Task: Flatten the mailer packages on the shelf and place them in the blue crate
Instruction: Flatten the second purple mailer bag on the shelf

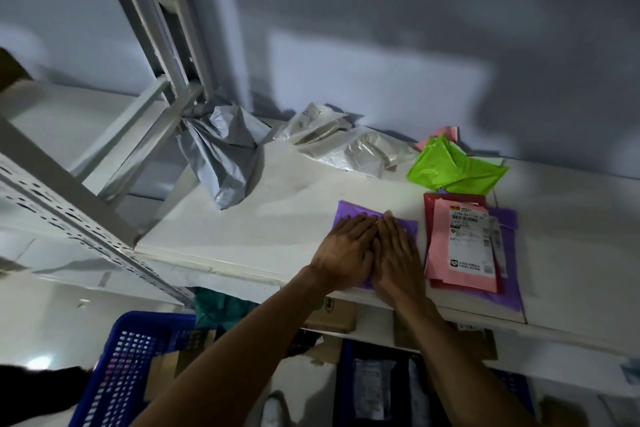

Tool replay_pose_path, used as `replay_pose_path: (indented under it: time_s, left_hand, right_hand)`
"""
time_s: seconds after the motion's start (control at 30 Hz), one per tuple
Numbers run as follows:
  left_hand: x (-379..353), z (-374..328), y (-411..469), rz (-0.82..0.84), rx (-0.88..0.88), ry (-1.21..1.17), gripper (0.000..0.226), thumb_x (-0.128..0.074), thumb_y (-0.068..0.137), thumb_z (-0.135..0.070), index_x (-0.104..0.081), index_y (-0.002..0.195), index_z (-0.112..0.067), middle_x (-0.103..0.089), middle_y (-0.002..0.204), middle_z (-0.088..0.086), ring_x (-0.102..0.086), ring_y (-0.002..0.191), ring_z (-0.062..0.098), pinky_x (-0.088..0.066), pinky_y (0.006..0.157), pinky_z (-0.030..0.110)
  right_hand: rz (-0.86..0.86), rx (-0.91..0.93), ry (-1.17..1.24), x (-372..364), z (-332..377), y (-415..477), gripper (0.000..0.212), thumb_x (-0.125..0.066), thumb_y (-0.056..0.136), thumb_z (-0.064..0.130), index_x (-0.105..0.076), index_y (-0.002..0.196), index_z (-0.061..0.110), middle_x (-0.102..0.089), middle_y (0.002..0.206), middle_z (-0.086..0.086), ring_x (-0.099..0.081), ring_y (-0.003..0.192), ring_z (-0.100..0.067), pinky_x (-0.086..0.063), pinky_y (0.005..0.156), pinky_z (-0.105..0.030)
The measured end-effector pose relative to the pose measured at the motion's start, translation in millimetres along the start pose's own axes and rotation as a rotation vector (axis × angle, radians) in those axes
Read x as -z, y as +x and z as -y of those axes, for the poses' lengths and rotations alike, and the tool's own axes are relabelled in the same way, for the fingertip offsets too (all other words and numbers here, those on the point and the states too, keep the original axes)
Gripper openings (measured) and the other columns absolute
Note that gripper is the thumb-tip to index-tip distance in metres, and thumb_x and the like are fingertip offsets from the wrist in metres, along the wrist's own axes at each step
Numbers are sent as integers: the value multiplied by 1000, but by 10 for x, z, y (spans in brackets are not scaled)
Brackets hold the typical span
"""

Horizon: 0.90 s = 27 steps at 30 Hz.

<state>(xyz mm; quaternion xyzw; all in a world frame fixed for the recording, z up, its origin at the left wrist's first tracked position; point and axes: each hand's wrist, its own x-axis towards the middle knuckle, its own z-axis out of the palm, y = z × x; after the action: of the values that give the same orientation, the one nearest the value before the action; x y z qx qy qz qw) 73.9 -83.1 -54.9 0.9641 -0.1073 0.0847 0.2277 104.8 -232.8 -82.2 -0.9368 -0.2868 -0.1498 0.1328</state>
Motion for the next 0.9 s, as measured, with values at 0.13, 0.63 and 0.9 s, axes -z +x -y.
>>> replay_pose_path:
  time_s: [0.13,0.63,0.9]
  left_hand:
    - [11,-3,8,-10,11,-30,56,-39,92,-27,-55,142,-9,-54,147,11,-45,141,28,-33,118,45]
    - [98,75,-100,-63,144,48,84,-37,92,-63,-36,153,-5,-33,161,12,-28,151,21,-20,125,35]
    - [99,37,-90,-40,163,70,87,-29,92,-65,-29,157,-7,-25,164,10,-22,153,21,-11,125,33]
  right_hand:
    - [-5,13,-31,-34,-29,-17,54,-27,104,24,-44,145,-7,-37,156,-25,-36,146,-35,-37,114,-50]
    - [132,-227,2,23,-22,-32,71,-28,102,45,-25,155,-2,-19,165,-19,-21,153,-29,-23,123,-45]
    - [195,-239,-32,-20,-47,-10,73,-32,102,44,-18,156,-4,-13,165,-20,-17,154,-30,-15,123,-43]
